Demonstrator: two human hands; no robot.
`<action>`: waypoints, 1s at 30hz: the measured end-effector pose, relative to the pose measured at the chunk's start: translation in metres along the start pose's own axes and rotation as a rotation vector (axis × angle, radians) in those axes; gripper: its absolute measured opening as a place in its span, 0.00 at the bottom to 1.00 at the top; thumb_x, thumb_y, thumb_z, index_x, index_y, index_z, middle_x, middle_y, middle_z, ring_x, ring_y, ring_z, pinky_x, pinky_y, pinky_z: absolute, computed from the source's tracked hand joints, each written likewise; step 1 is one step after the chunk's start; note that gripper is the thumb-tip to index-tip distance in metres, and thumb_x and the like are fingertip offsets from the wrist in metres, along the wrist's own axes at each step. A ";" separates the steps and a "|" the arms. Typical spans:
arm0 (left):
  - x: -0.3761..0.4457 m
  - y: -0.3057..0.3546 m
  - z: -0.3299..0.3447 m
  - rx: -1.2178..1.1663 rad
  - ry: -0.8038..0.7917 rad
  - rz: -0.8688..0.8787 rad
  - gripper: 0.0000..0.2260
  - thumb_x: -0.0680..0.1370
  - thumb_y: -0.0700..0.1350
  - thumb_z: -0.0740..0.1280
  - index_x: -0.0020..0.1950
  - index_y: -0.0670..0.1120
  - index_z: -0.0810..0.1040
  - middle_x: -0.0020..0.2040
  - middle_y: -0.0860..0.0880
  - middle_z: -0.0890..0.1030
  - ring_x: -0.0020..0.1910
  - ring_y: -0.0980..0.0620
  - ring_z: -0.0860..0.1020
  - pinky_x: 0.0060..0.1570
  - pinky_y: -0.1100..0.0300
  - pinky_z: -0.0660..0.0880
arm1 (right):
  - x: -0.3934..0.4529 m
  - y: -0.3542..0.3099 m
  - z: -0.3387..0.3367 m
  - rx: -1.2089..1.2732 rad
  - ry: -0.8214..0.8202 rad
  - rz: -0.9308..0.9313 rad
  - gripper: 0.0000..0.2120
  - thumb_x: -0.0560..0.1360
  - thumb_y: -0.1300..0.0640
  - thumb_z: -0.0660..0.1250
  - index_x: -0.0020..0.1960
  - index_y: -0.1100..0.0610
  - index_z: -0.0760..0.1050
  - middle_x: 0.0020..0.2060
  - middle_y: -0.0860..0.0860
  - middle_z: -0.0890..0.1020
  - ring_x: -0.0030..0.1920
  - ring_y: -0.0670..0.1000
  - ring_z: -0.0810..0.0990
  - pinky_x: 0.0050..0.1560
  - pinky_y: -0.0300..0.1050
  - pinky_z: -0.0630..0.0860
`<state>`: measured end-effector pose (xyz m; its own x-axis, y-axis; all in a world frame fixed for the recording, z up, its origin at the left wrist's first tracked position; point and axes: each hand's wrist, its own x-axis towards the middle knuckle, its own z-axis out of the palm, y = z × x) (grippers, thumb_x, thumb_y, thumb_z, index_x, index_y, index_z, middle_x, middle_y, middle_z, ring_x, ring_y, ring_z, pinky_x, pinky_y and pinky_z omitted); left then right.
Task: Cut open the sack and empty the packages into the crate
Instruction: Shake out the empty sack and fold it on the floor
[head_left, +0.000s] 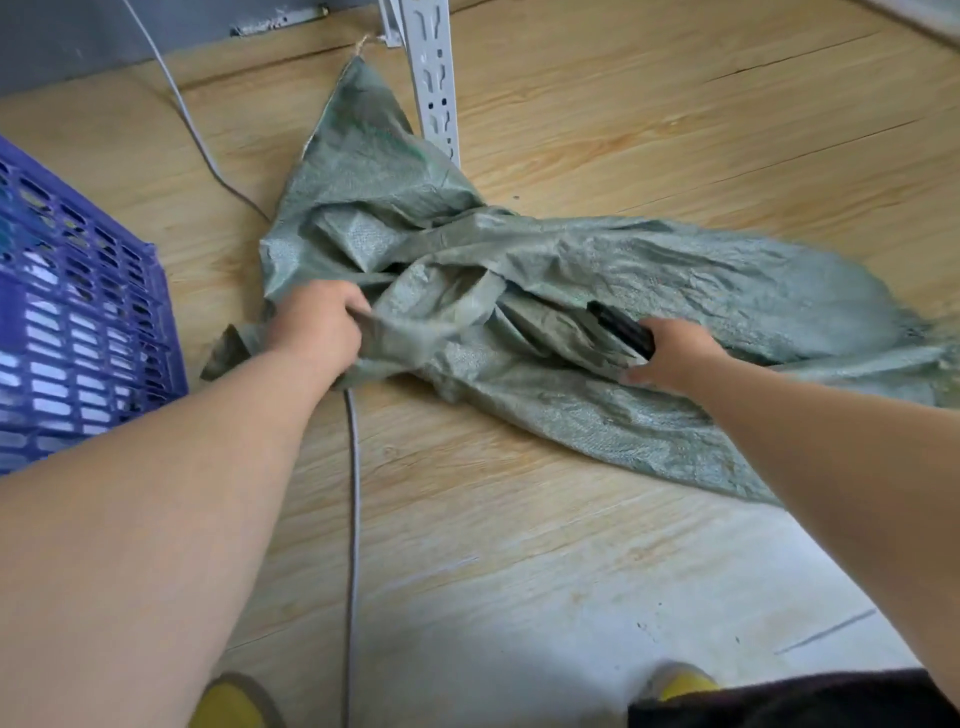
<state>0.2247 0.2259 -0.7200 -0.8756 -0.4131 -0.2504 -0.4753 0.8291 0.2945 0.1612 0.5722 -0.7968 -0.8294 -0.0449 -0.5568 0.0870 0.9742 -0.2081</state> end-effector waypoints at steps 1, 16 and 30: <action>0.006 0.005 -0.001 -0.144 0.101 -0.017 0.18 0.73 0.32 0.57 0.46 0.51 0.82 0.51 0.46 0.82 0.51 0.42 0.78 0.48 0.56 0.75 | 0.000 0.002 0.006 -0.006 -0.022 -0.009 0.33 0.67 0.50 0.78 0.68 0.52 0.69 0.46 0.50 0.80 0.40 0.50 0.75 0.40 0.41 0.72; 0.090 0.143 -0.130 -0.601 0.330 -0.143 0.17 0.76 0.36 0.59 0.61 0.47 0.79 0.59 0.46 0.80 0.56 0.45 0.78 0.56 0.57 0.74 | 0.017 0.001 -0.192 0.437 0.633 0.232 0.08 0.75 0.58 0.65 0.53 0.59 0.74 0.42 0.57 0.76 0.38 0.57 0.71 0.38 0.45 0.68; 0.042 0.248 -0.328 -0.721 0.830 0.317 0.14 0.75 0.37 0.55 0.54 0.45 0.77 0.59 0.43 0.77 0.57 0.43 0.75 0.52 0.59 0.68 | -0.101 -0.033 -0.432 0.458 1.310 -0.047 0.07 0.78 0.58 0.61 0.54 0.59 0.73 0.50 0.60 0.80 0.47 0.60 0.77 0.43 0.49 0.74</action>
<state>0.0414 0.2906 -0.3550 -0.6244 -0.5677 0.5365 0.0730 0.6415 0.7637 0.0039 0.6396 -0.3860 -0.7222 0.4106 0.5567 0.0044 0.8075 -0.5898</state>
